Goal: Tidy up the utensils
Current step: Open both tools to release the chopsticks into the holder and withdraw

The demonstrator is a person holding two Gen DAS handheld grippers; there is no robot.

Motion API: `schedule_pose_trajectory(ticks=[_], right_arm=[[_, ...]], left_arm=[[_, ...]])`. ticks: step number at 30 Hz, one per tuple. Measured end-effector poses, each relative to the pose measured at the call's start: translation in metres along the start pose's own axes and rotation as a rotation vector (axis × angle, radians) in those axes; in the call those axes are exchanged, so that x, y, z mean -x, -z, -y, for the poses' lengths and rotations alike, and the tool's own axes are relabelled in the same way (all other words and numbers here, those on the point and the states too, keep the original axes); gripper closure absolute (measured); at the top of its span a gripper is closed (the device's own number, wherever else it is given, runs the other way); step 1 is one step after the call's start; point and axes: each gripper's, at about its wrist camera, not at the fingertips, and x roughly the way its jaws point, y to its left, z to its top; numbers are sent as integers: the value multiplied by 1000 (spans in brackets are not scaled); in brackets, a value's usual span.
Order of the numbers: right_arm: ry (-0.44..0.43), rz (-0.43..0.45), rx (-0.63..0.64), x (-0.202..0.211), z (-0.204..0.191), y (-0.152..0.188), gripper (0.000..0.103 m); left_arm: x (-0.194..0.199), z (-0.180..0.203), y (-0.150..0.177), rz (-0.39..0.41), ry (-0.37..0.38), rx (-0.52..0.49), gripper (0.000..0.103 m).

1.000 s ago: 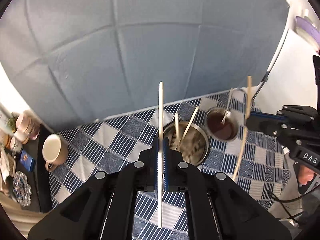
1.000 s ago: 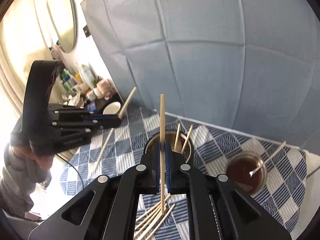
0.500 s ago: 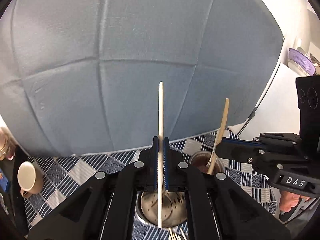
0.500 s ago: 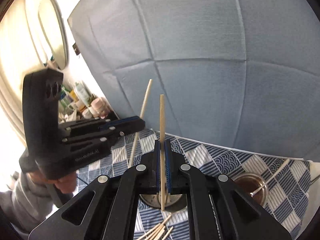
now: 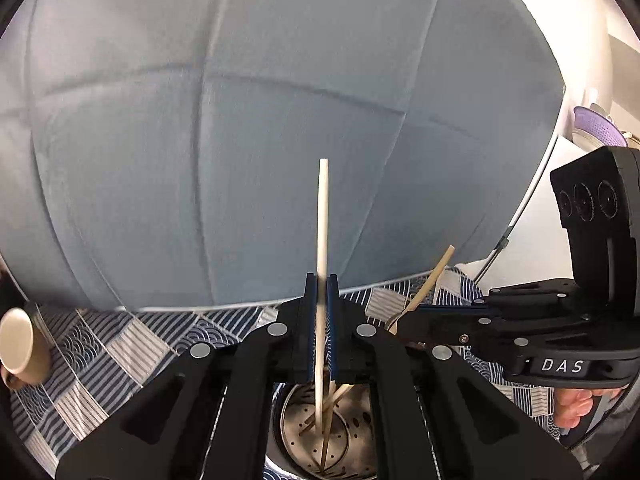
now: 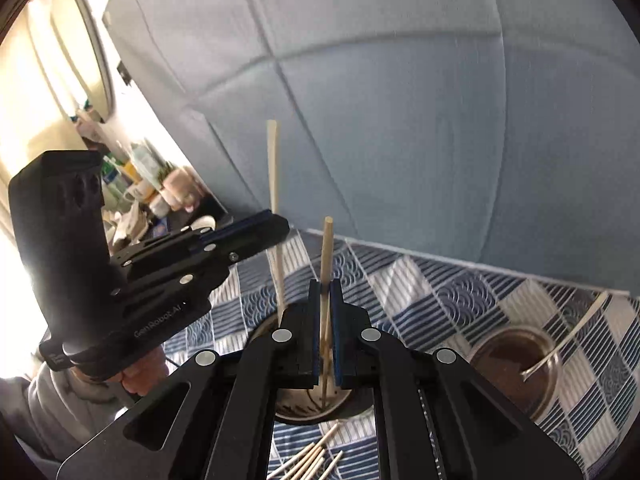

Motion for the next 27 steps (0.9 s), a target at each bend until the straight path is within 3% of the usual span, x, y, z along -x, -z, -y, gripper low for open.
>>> schedule_pose_trajectory(ticks=[9, 14, 18, 24, 27], right_arm=[[9, -18, 1, -4, -1, 5, 94], [38, 2, 6, 7, 0, 3, 94], [49, 22, -2, 18, 1, 3, 92], [70, 51, -5, 34, -3, 5, 75], [80, 62, -10, 41, -6, 7, 68]], left_arm=[[-3, -2, 15, -48, -32, -31, 97], [7, -4, 15, -43, -60, -35, 80], [18, -10, 14, -30, -75, -8, 75], [35, -17, 16, -18, -93, 21, 65], [43, -18, 19, -25, -108, 23, 52]])
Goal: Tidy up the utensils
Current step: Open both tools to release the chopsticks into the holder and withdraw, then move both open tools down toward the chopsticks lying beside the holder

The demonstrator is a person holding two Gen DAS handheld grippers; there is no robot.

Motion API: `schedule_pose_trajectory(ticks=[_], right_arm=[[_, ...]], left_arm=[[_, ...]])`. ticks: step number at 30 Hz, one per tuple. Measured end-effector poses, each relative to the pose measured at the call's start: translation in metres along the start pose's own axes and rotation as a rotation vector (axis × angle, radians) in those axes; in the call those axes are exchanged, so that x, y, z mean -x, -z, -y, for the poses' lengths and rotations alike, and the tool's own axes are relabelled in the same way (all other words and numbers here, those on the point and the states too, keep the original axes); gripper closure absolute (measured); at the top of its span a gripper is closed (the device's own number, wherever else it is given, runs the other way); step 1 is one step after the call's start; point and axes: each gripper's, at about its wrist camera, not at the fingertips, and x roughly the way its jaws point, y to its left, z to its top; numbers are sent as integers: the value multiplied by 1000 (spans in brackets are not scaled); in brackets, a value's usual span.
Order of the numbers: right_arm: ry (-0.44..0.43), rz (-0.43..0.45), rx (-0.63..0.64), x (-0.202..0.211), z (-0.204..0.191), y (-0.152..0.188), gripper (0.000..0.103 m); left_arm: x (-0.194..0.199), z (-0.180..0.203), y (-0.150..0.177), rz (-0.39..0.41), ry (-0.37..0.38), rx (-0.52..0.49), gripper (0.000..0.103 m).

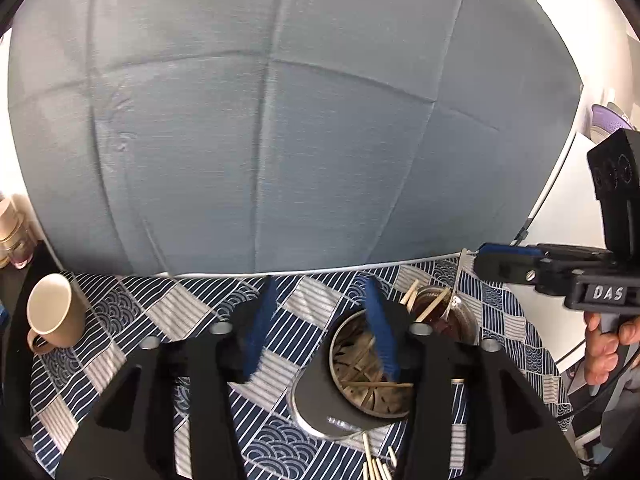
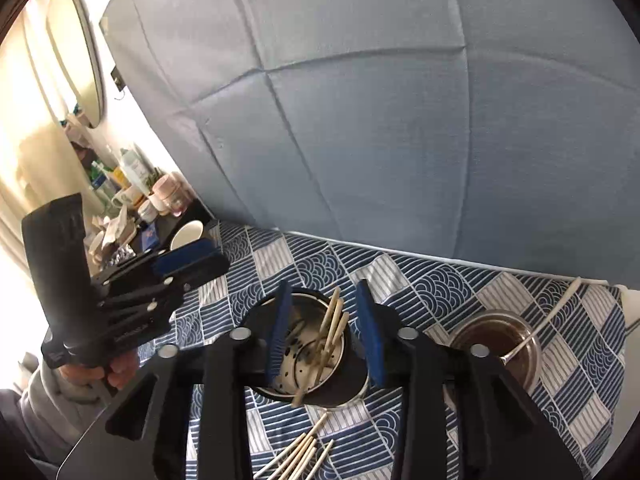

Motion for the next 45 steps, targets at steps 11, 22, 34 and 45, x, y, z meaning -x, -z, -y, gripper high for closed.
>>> schedule_pose_trajectory(ticks=[11, 22, 34, 45], right_arm=[[71, 9, -16, 24, -8, 16, 42], [142, -64, -76, 23, 5, 53, 26], [186, -247, -176, -15, 25, 116, 23], [208, -375, -210, -39, 31, 167, 23]], left_arm=[[27, -4, 22, -11, -39, 10, 24], [26, -1, 59, -113, -74, -14, 15], [7, 11, 115, -282, -72, -67, 15], [-10, 21, 165, -421, -64, -132, 14]])
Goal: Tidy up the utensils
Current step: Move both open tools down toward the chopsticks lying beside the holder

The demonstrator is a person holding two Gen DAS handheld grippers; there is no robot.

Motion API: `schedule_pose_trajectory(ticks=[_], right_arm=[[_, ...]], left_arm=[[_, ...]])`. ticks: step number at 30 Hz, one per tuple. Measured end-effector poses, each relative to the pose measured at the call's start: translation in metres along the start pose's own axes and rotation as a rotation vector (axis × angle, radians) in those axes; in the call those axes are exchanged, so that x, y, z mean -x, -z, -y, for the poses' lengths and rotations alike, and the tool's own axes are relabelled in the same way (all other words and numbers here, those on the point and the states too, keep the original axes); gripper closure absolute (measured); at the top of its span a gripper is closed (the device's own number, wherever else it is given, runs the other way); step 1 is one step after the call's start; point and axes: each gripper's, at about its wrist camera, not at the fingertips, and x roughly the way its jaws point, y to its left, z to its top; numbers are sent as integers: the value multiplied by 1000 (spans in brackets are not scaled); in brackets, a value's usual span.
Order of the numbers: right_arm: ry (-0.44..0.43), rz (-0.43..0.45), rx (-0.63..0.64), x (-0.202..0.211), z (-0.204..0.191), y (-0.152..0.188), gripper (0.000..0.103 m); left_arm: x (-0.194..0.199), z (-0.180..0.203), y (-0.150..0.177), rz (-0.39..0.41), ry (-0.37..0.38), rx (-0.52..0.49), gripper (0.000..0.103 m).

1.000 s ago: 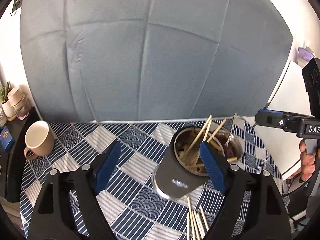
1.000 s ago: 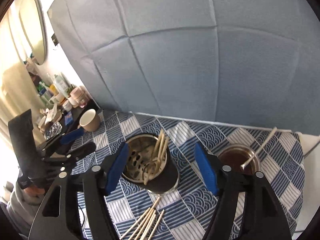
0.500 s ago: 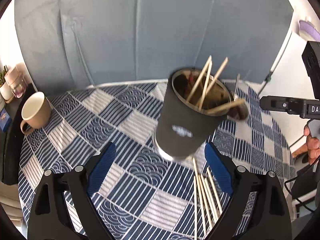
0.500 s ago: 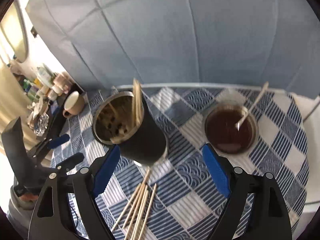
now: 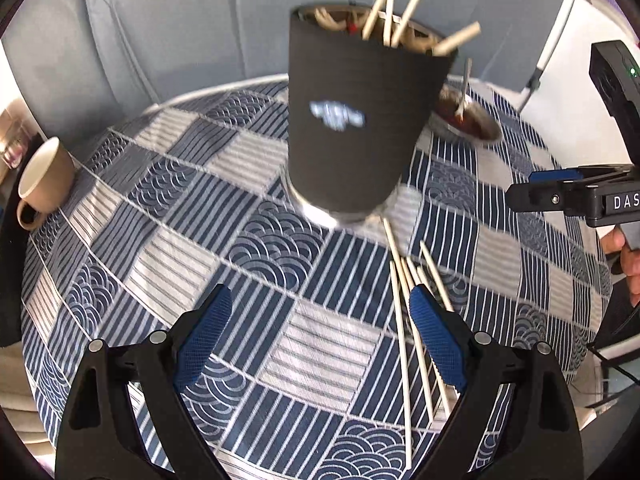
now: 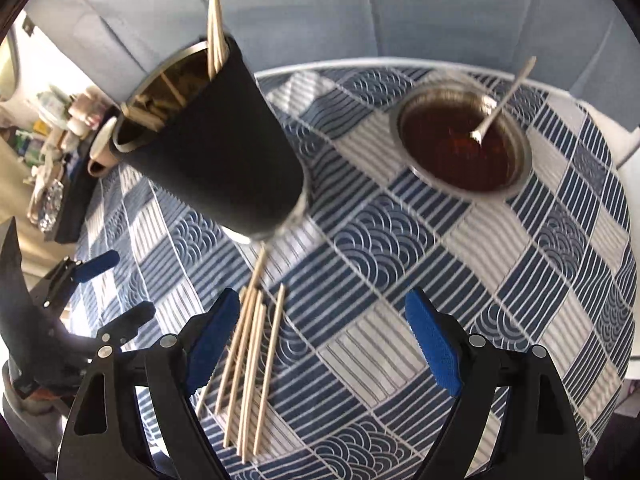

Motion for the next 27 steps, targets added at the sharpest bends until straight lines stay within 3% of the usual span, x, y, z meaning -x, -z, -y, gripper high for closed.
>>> schedule_pose_trajectory(ticks=[14, 27], right_arm=[[36, -122, 80, -39, -20, 46, 23], [61, -172, 113, -60, -31, 54, 25]], left_arm=[[-20, 13, 37, -94, -2, -42, 15], [-29, 31, 55, -134, -2, -134, 15]])
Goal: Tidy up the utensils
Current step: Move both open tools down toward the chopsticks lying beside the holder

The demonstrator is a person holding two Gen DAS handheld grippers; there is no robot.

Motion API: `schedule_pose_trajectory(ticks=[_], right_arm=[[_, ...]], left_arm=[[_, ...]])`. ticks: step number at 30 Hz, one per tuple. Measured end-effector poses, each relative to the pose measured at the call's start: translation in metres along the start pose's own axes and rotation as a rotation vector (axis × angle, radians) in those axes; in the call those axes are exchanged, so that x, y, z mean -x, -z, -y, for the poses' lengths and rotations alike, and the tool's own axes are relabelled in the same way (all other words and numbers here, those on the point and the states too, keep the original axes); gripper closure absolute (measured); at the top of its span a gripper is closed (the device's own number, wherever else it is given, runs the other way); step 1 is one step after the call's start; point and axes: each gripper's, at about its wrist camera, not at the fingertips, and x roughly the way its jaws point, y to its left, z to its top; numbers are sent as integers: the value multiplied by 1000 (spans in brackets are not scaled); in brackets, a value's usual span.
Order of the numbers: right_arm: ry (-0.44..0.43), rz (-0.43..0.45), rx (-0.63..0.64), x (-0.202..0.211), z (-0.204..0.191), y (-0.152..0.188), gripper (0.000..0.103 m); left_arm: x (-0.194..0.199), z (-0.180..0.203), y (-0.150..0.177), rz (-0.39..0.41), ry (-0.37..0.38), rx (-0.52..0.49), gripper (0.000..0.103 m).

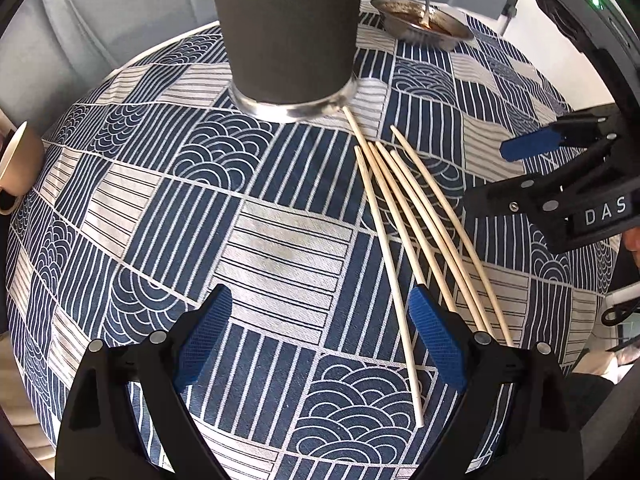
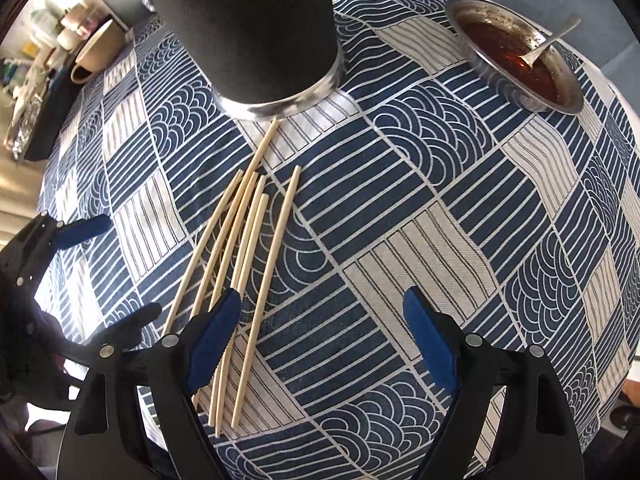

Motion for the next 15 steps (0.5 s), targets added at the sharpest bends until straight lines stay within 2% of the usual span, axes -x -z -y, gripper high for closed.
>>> schedule_pose_trajectory(ticks=[5, 10, 13, 14, 15], right_arm=[[15, -11, 10, -5, -5, -1, 25], [37, -17, 6, -11, -11, -6, 25], [49, -22, -2, -15, -15, -9, 26], [51, -23, -4, -16, -17, -11, 26], [49, -25, -3, -17, -19, -12, 27]], left_arm=[[-12, 1, 2, -50, -20, -3, 13], [-15, -1, 1, -76, -1, 33, 13], [-13, -1, -1, -91, 4, 37, 20], [-12, -2, -1, -94, 3, 39, 28], [-13, -2, -1, -99, -28, 32, 33]])
